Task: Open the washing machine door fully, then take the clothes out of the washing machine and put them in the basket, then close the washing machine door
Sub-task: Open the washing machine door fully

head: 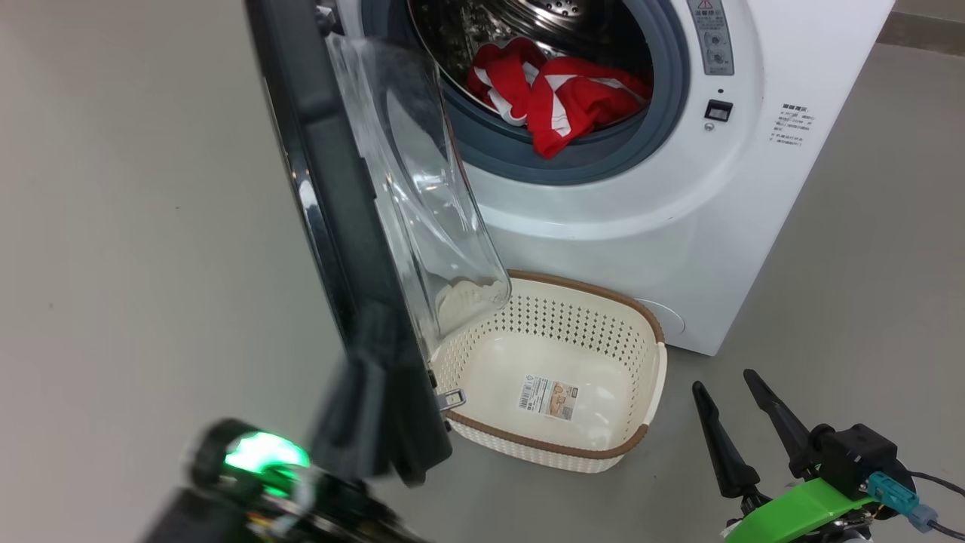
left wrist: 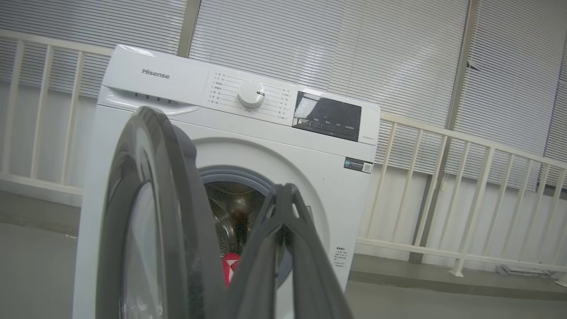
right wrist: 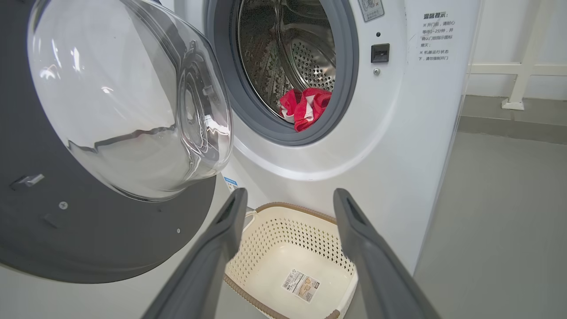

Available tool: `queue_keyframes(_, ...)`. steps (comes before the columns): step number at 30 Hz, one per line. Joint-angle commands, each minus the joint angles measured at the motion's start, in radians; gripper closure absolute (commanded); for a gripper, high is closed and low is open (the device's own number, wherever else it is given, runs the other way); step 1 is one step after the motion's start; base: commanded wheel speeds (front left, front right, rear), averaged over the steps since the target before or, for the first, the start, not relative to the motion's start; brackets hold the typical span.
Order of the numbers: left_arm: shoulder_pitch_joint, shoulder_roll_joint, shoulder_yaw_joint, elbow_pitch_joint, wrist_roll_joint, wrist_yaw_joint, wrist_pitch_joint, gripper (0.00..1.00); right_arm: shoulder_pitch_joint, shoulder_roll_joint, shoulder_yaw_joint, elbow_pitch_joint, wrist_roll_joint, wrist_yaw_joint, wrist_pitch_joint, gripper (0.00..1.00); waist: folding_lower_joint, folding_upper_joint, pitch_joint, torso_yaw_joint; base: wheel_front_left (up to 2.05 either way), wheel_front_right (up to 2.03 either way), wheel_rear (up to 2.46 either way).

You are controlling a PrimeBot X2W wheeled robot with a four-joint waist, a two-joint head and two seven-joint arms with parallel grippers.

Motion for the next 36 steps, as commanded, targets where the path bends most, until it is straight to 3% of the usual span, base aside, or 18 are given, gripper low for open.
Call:
queue_keyframes(1, -0.007, 0.01, 0.004, -0.021, 0.001, -0.009, -0.005, 1.0, -0.022, -0.006, 0.023, -0.023, -0.002, 0.007, -0.006, 0.0, 0.0, -0.0001, 0.002, -0.001, 0.0, 0.0, 0.0)
queue_keyframes(6, 0.033, 0.01, -0.126, 0.131, -0.029, -0.013, -0.005, 1.0, -0.028, -0.004, 0.029, -0.024, -0.003, 0.007, -0.006, 0.0, 0.0, -0.0001, 0.005, -0.009, 0.0, 0.0, 0.0)
queue_keyframes(13, 0.023, 0.01, -0.124, 0.344, -0.089, -0.013, -0.005, 1.0, -0.03, -0.001, 0.033, -0.024, -0.003, 0.007, -0.006, 0.0, 0.0, -0.0001, 0.008, -0.016, 0.0, 0.0, 0.0)
queue_keyframes(25, -0.008, 0.01, -0.032, 0.435, -0.144, -0.002, -0.005, 1.0, -0.024, 0.005, 0.039, -0.021, 0.002, 0.007, -0.006, 0.0, 0.0, -0.0001, -0.005, -0.019, 0.0, 0.0, 0.0)
queue_keyframes(36, 0.028, 0.01, 0.183, 0.427, -0.1, -0.001, -0.005, 1.0, -0.024, 0.012, 0.044, -0.026, 0.001, 0.007, -0.006, 0.0, 0.0, -0.0001, 0.003, -0.016, 0.0, 0.0, 0.0)
